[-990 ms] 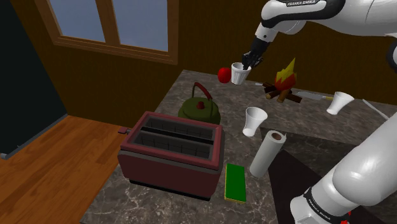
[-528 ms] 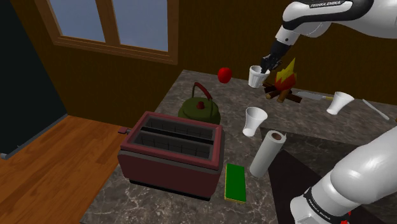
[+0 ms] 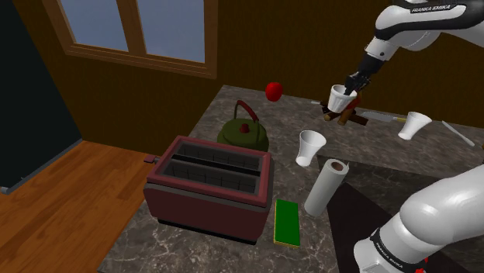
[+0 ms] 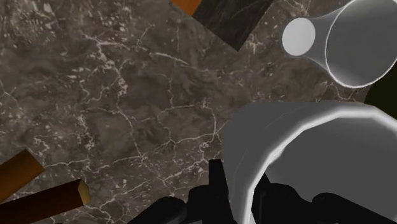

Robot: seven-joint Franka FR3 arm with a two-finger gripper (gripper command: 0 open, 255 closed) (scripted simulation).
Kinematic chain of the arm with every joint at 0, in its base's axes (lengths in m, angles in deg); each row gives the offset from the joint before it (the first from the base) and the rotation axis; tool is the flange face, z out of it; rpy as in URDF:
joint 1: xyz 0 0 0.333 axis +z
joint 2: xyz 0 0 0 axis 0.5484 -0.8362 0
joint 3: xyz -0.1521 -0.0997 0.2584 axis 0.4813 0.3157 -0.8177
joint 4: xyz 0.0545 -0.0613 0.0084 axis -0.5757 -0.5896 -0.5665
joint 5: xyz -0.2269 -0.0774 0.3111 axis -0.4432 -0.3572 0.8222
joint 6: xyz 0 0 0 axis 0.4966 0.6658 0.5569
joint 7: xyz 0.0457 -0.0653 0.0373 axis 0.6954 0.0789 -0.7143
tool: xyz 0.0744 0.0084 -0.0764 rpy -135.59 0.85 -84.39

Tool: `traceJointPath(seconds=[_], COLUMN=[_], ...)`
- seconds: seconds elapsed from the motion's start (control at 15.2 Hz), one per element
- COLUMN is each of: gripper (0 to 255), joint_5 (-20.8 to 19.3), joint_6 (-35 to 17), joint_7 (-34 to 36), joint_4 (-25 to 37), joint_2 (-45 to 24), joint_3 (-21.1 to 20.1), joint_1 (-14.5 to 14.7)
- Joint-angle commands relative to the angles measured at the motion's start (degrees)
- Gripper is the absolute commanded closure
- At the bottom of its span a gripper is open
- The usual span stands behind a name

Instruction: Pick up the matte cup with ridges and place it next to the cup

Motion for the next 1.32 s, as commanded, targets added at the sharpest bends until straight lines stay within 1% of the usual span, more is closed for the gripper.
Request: traceJointPath(seconds=[0.0,0.26,0.59,0.99,1.25], gripper=[255,255,255,255,255], joint_5=[-0.66,-2.26,-4.04,-5.32,-5.20], joint_6=[0.92,2.44,4.42,6.77,8.33], joint_7=[-2.29,-7.11,-13.57,-22.12,-28.48], joint_4=[-0.10,-0.74,-0.08,2.84,6.08], joint_2=[0.73,2.31,2.91,1.35,-1.31], joint_3=[1.55,4.90,9.53,15.78,20.45], joint_1=[-1.05,-3.33,-5.96,-8.61,-10.06])
